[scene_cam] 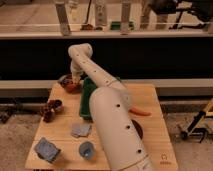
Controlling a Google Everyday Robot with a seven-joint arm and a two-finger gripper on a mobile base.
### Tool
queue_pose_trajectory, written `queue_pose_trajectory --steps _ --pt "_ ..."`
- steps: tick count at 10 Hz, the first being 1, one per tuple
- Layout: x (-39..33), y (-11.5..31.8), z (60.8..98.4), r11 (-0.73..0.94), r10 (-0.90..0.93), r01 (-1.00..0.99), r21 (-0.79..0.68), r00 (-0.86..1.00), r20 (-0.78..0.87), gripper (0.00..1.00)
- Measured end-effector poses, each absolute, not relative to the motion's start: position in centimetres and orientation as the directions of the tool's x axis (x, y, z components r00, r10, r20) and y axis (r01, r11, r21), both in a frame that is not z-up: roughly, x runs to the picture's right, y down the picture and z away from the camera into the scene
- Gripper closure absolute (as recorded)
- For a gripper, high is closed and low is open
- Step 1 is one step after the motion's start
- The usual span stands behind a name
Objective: Place brush in red bowl
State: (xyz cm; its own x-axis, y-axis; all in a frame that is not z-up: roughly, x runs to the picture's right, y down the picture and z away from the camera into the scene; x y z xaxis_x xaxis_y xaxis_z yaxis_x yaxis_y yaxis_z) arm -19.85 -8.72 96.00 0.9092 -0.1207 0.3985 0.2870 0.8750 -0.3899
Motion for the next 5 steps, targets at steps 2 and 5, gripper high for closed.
queue_pose_trajectory --steps 2,5 --pt "-20.02 -8.67 95.92 0.871 -0.135 0.303 -0.386 0.905 0.404 0.20" --pt "-20.00 -8.89 95.93 0.877 -0.111 0.280 -0.391 0.909 0.401 0.20"
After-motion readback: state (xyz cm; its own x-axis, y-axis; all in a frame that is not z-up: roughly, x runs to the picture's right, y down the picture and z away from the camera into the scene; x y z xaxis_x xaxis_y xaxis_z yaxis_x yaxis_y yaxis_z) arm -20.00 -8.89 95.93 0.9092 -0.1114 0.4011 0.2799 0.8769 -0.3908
